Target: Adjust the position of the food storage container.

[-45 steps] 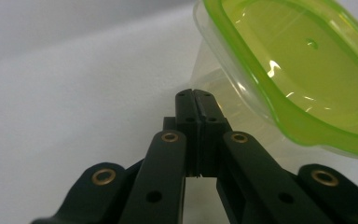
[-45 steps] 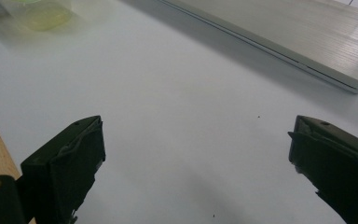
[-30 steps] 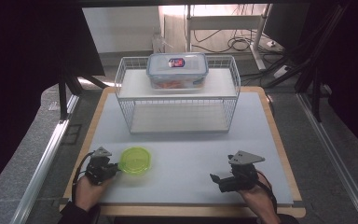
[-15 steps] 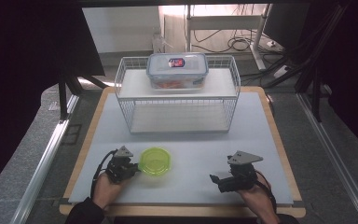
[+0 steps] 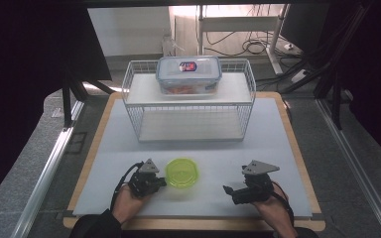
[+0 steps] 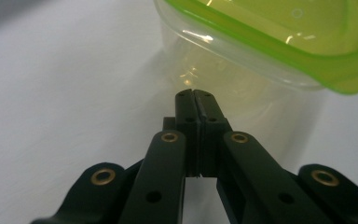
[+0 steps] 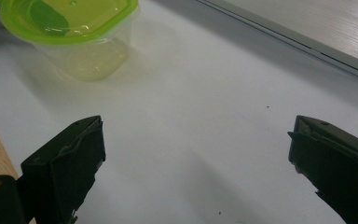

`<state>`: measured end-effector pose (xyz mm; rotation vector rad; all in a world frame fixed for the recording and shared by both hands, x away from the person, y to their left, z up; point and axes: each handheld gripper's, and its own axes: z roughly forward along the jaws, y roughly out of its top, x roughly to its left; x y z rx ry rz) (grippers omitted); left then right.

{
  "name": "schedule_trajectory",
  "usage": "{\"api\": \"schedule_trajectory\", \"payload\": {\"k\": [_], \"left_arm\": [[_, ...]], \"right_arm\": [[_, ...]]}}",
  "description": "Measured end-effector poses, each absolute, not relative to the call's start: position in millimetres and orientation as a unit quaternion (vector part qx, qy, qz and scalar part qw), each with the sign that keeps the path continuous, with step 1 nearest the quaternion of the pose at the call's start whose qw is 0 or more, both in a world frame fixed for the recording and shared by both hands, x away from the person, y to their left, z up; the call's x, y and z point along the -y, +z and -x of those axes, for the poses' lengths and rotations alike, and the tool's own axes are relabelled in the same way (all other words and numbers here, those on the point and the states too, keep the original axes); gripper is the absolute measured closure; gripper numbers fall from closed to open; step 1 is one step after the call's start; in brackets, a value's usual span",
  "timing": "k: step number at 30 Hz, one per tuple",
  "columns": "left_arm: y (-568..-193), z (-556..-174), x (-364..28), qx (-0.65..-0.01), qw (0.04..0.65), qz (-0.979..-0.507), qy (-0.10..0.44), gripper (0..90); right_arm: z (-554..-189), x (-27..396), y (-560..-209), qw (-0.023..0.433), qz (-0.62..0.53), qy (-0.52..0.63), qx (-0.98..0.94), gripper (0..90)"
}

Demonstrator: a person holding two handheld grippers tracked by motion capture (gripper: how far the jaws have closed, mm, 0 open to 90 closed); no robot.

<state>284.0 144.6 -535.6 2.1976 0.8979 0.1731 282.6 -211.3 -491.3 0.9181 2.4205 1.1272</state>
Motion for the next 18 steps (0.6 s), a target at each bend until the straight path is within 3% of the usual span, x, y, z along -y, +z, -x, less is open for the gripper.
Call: {"api": "schedule_trajectory", "payload": {"k": [11, 18], "left_arm": [[-536.2, -281.1, -125.5, -0.332, 0.371, -0.865, 0.064, 87.4], [-527.6, -274.9, -136.7, -0.336, 0.365, -0.863, 0.093, 75.0]], "right_arm": [[-282.9, 211.3, -492.6, 0.156, -0.321, 0.393, -0.847, 3.4], [-283.4, 213.0, -492.5, 0.153, -0.322, 0.398, -0.845, 3.4]]}}
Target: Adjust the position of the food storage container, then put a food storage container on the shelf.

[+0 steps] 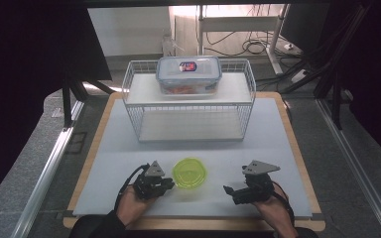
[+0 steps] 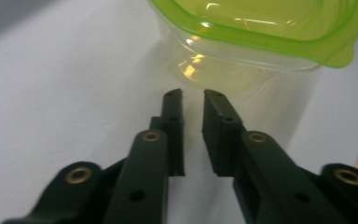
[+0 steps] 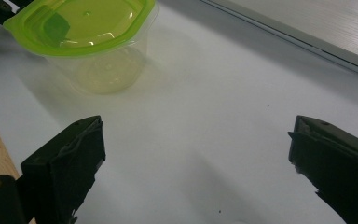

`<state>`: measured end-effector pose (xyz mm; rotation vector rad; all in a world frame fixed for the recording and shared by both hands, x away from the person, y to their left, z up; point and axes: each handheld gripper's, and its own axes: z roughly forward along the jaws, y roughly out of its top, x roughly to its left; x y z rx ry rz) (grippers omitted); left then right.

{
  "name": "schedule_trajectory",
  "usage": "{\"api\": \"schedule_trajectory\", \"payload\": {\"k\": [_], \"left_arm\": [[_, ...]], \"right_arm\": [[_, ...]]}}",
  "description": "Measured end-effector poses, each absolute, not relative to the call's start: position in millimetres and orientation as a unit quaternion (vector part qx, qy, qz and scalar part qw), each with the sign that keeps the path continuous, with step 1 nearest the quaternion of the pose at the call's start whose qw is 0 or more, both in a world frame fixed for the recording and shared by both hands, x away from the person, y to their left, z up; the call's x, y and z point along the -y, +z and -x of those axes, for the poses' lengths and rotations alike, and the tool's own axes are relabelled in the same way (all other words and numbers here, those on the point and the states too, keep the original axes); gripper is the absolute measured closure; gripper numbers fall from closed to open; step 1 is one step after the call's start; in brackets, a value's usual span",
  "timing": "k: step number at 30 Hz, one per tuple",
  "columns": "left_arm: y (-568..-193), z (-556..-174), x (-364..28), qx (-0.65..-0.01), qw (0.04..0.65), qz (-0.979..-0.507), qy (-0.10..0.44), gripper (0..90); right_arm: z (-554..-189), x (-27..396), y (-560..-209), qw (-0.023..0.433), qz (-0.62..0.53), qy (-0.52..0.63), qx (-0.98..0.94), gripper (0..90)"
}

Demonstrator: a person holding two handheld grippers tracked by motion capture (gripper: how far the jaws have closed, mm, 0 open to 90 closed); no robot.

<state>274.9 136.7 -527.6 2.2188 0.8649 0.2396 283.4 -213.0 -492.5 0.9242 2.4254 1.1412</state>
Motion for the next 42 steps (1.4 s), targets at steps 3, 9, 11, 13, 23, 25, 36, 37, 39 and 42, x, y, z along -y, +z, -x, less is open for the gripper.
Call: {"api": "schedule_trajectory", "payload": {"k": [3, 9, 11, 13, 23, 25, 36, 37, 39, 42], "left_arm": [[-522.8, -269.8, -142.1, -0.339, 0.363, -0.861, 0.113, 67.5], [-516.5, -259.6, -155.6, -0.346, 0.375, -0.848, 0.140, 50.3], [-515.1, -256.8, -158.8, -0.347, 0.381, -0.844, 0.145, 45.4], [-514.1, -253.5, -162.4, -0.347, 0.383, -0.842, 0.152, 40.6], [-516.1, -238.1, -181.2, -0.350, 0.403, -0.829, 0.165, 19.3], [-516.7, -236.6, -183.4, -0.351, 0.407, -0.827, 0.164, 16.9], [-515.9, -233.1, -190.5, -0.362, 0.419, -0.817, 0.163, 6.1], [-515.8, -233.0, -190.6, -0.361, 0.419, -0.817, 0.164, 5.6], [-515.8, -232.8, -190.6, -0.361, 0.419, -0.816, 0.168, 5.3], [-516.1, -233.2, -191.2, -0.362, 0.420, -0.815, 0.167, 5.1]], "right_arm": [[-283.5, 213.4, -492.5, 0.150, -0.322, 0.402, -0.844, 3.2], [-283.7, 213.4, -493.6, 0.145, -0.314, 0.407, -0.845, 2.2], [-283.0, 213.1, -493.3, 0.139, -0.307, 0.415, -0.845, 1.4], [-282.4, 212.4, -492.7, 0.139, -0.303, 0.417, -0.845, 0.5], [-279.7, 210.4, -490.8, 0.133, -0.272, 0.441, -0.845, 0.0], [-278.8, 209.2, -490.6, 0.142, -0.264, 0.438, -0.847, 0.0], [-281.2, 207.9, -495.9, 0.146, -0.267, 0.421, -0.854, 0.0], [-281.8, 208.1, -496.5, 0.144, -0.271, 0.419, -0.855, 0.0], [-282.4, 208.5, -496.8, 0.145, -0.277, 0.415, -0.854, 0.0], [-284.2, 209.2, -496.7, 0.141, -0.291, 0.408, -0.854, 1.3]]}}
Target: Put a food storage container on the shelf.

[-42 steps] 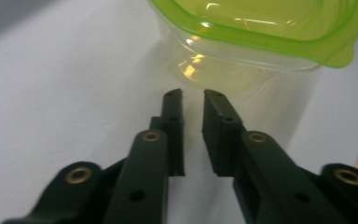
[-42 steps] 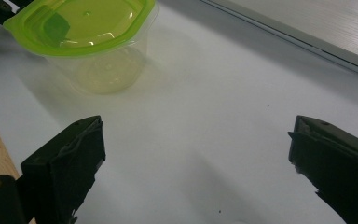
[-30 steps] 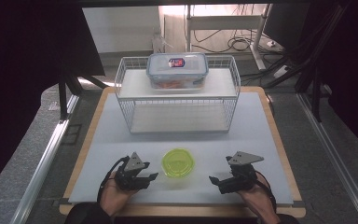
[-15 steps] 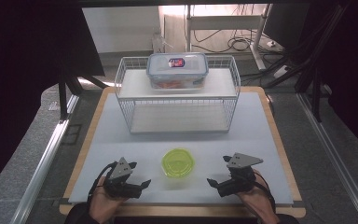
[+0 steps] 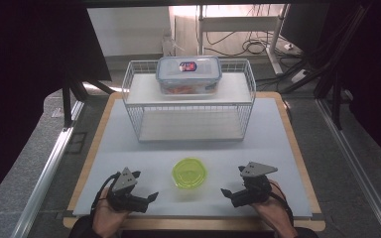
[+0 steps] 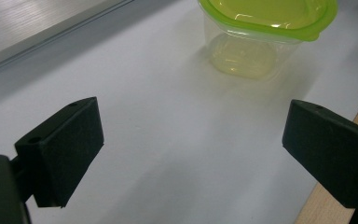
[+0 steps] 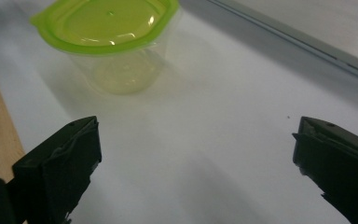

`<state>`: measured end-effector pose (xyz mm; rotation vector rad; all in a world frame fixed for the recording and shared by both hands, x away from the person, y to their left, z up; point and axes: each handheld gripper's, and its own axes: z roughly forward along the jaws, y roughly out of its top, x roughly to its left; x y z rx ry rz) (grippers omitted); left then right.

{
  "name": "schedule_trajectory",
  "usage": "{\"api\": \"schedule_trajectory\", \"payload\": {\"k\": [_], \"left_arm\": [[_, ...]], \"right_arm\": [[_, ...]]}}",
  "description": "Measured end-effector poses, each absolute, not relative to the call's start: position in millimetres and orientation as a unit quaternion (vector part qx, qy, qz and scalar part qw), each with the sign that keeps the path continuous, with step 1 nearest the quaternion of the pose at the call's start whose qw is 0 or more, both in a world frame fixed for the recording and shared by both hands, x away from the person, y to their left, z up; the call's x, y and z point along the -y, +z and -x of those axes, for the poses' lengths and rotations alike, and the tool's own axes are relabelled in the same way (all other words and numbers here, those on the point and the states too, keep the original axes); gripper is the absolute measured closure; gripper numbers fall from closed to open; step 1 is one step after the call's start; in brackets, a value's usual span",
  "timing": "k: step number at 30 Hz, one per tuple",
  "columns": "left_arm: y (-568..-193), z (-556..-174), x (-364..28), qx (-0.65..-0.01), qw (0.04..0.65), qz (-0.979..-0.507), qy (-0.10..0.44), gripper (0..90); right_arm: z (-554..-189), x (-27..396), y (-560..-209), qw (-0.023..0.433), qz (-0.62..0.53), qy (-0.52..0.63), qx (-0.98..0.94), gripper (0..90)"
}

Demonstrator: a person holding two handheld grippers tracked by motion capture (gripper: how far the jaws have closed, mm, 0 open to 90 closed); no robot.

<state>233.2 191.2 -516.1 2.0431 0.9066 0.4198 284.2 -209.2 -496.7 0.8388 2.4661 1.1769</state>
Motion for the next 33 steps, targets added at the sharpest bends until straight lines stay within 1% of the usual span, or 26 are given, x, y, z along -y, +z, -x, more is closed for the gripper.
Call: {"api": "schedule_trajectory", "payload": {"k": [5, 10, 13, 18, 26, 28, 32, 33], "left_arm": [[-516.5, -233.6, -191.8, -0.363, 0.419, -0.816, 0.166, 5.0], [-517.5, -234.3, -191.1, -0.364, 0.415, -0.818, 0.166, 5.0], [-517.7, -234.6, -190.9, -0.363, 0.415, -0.818, 0.164, 5.2], [-518.1, -234.9, -190.3, -0.362, 0.413, -0.819, 0.164, 5.3], [-518.4, -234.9, -190.2, -0.361, 0.413, -0.819, 0.167, 5.5], [-518.3, -234.9, -190.3, -0.361, 0.413, -0.819, 0.167, 5.5], [-518.7, -234.6, -189.5, -0.360, 0.413, -0.820, 0.165, 5.7], [-518.7, -234.5, -189.3, -0.359, 0.412, -0.821, 0.166, 5.8]], "right_arm": [[-286.1, 207.0, -496.5, 0.132, -0.303, 0.414, -0.848, 1.2], [-289.2, 204.1, -493.4, 0.114, -0.311, 0.425, -0.842, 0.4], [-294.0, 202.5, -491.3, 0.093, -0.323, 0.428, -0.839, 1.2], [-304.4, 197.9, -485.6, 0.061, -0.334, 0.438, -0.832, 11.3], [-329.3, 183.0, -477.7, 0.033, -0.345, 0.453, -0.821, 23.8], [-334.4, 176.1, -478.7, 0.014, -0.346, 0.451, -0.823, 29.7], [-341.3, 163.0, -481.6, -0.006, -0.348, 0.442, -0.827, 39.2], [-343.2, 160.5, -482.6, -0.012, -0.351, 0.440, -0.827, 43.0]]}}
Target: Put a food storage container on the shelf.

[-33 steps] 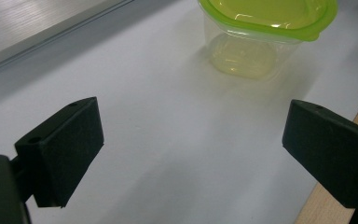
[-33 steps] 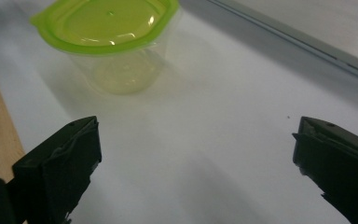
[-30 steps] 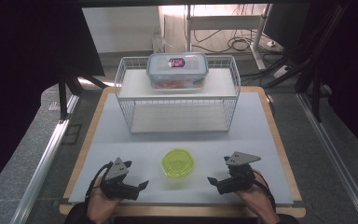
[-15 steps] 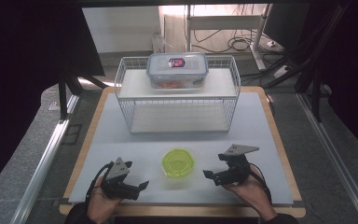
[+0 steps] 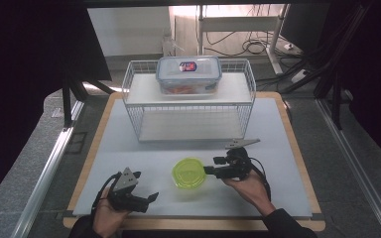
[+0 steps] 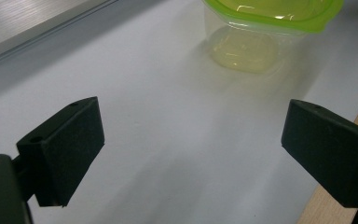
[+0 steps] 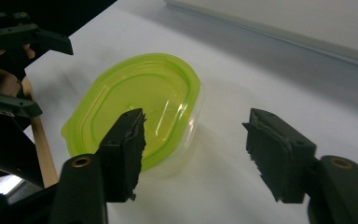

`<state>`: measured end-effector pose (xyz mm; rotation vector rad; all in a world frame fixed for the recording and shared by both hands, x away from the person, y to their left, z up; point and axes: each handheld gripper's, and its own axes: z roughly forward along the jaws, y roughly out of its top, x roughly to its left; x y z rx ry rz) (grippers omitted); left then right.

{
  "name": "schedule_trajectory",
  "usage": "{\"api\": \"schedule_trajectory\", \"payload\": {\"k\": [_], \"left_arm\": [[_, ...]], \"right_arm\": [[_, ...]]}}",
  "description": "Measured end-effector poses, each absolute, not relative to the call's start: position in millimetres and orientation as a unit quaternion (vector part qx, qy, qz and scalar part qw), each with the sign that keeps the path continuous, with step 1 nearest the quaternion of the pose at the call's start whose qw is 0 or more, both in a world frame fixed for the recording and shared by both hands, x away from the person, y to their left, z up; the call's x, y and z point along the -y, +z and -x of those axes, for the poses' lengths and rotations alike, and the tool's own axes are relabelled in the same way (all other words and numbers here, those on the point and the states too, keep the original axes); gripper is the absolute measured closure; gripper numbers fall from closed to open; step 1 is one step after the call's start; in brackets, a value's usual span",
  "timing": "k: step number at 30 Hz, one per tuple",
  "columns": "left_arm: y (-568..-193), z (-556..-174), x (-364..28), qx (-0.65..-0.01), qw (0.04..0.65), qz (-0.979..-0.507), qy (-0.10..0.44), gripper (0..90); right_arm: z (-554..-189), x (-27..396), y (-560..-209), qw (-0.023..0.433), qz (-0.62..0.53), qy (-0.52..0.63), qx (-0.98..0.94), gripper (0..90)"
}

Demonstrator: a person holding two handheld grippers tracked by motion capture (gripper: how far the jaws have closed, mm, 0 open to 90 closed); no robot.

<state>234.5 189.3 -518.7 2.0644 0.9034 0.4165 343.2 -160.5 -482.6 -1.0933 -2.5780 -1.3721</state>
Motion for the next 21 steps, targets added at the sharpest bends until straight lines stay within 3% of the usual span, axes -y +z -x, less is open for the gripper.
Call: {"api": "schedule_trajectory", "payload": {"k": [19, 21], "left_arm": [[-518.8, -233.5, -187.7, -0.353, 0.408, -0.825, 0.169, 6.2], [-518.9, -233.5, -187.7, -0.353, 0.408, -0.825, 0.169, 6.3]], "right_arm": [[-366.8, 147.9, -497.0, 0.132, 0.393, -0.420, 0.807, 79.4], [-367.0, 146.8, -496.3, 0.141, 0.391, -0.418, 0.808, 80.1]]}}
